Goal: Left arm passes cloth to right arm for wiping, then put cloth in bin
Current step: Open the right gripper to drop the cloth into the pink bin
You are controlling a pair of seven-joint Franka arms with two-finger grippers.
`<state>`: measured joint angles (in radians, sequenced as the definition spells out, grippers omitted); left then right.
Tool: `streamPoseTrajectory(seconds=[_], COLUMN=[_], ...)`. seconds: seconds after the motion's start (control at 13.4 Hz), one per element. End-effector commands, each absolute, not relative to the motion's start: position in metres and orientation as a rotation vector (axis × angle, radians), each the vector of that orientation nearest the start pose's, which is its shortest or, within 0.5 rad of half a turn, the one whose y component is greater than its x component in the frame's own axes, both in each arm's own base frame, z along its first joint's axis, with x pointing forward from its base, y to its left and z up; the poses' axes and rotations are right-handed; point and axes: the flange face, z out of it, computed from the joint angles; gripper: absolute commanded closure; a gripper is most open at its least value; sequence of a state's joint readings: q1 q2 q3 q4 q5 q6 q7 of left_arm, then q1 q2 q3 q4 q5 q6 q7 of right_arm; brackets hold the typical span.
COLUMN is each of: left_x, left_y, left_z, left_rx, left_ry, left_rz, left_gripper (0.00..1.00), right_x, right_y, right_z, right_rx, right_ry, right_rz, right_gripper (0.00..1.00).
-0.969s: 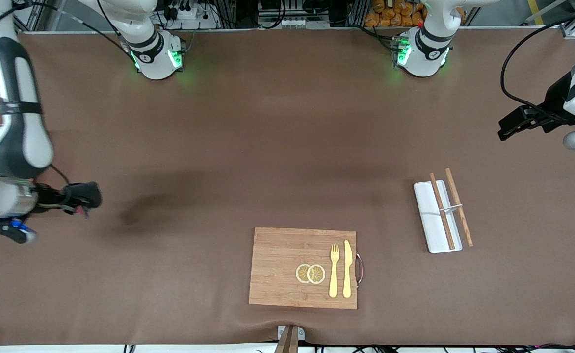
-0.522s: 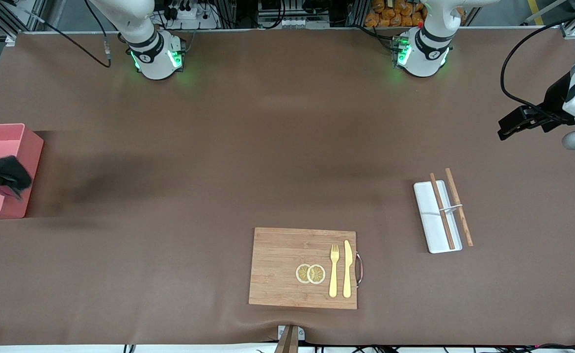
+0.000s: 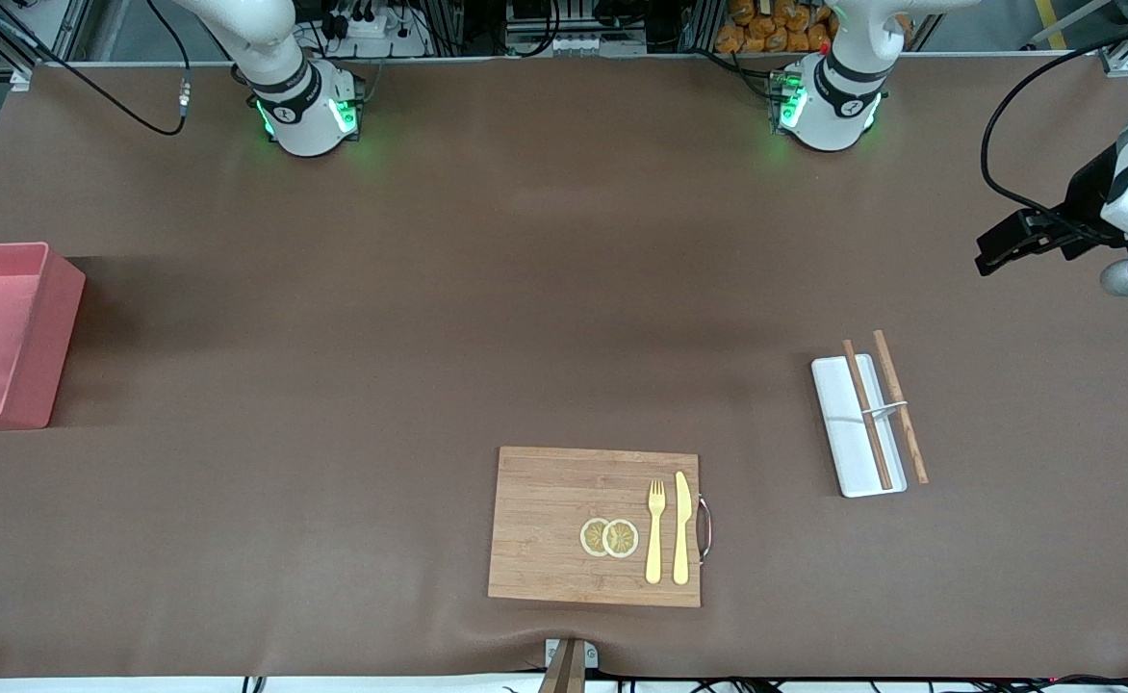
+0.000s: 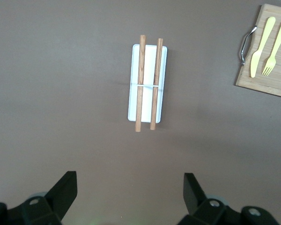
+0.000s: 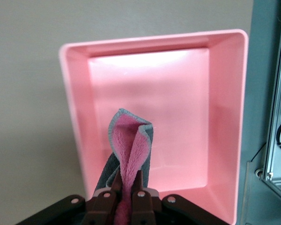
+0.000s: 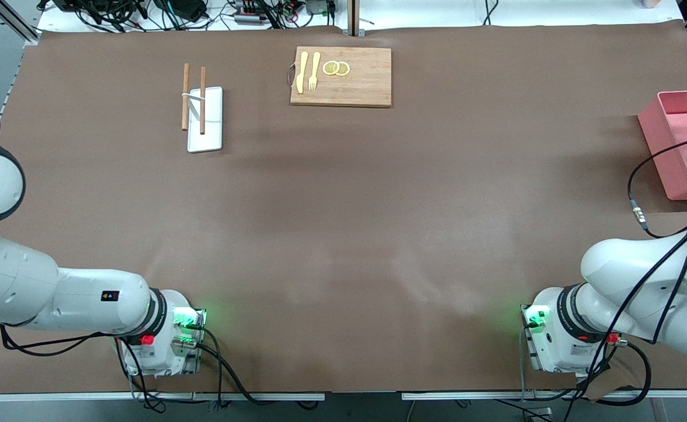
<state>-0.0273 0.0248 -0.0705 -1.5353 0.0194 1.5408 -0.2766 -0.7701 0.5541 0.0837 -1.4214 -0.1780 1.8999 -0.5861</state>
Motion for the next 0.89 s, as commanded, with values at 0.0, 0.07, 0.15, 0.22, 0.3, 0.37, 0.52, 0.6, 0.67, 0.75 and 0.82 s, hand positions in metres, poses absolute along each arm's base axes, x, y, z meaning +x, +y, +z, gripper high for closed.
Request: streamPoseTrajectory(seconds=[0.0, 0.07, 0.15, 0.22, 0.3, 0.37, 0.52, 0.6, 0.67, 0.75, 0.82], left_x=[0.548, 0.548, 0.548, 0.548, 0.549, 0.549, 0.548, 0.548, 0.549, 0.548, 0.548], left_y=[-0.05, -0.05, -0.05, -0.05, -0.05, -0.05, -0.05, -0.05, -0.05, -0.05, -0.05], left_z=[0.629, 0.628, 0.628, 0.628, 0.627, 0.627, 0.628, 0.628, 0.627, 0.628, 0.627], left_rx=[-3.124, -3.124, -3.124, -3.124, -3.123, -3.123, -3.124, -3.124, -3.123, -3.124, -3.123], left_ry=[-0.269, -0.269, -0.269, -0.269, -0.269, -0.269, -0.269, -0.269, -0.269, -0.269, -0.269], left_rz=[0.008, 0.01, 0.01, 0.01, 0.013, 0.013, 0.01, 0.01, 0.013, 0.01, 0.013], left_gripper=[0.0, 0.0, 0.0, 0.0, 0.0, 0.0, 0.0, 0.0, 0.0, 0.0, 0.0], right_x=[0.523, 0.524, 0.526, 0.527, 0.527, 0.527, 0.525, 0.525, 0.529, 0.532, 0.532], right_y=[-0.495, -0.5, -0.502, -0.502, -0.501, -0.502, -0.503, -0.503, -0.498, -0.492, -0.487], right_z=[0.322, 0.308, 0.294, 0.286, 0.287, 0.287, 0.29, 0.294, 0.298, 0.301, 0.313], right_rx=[-3.205, -3.215, -3.219, -3.216, -3.217, -3.216, -3.215, -3.217, -3.215, -3.203, -3.193], right_ry=[0.046, 0.038, 0.039, 0.04, 0.04, 0.038, 0.048, 0.051, 0.049, 0.046, 0.043], right_rz=[0.153, 0.124, 0.108, 0.107, 0.106, 0.108, 0.107, 0.105, 0.108, 0.125, 0.147], right_gripper=[1.0, 1.0, 0.92, 0.61, 0.07, 0.0, 0.0, 0.0, 0.0, 0.0, 0.0])
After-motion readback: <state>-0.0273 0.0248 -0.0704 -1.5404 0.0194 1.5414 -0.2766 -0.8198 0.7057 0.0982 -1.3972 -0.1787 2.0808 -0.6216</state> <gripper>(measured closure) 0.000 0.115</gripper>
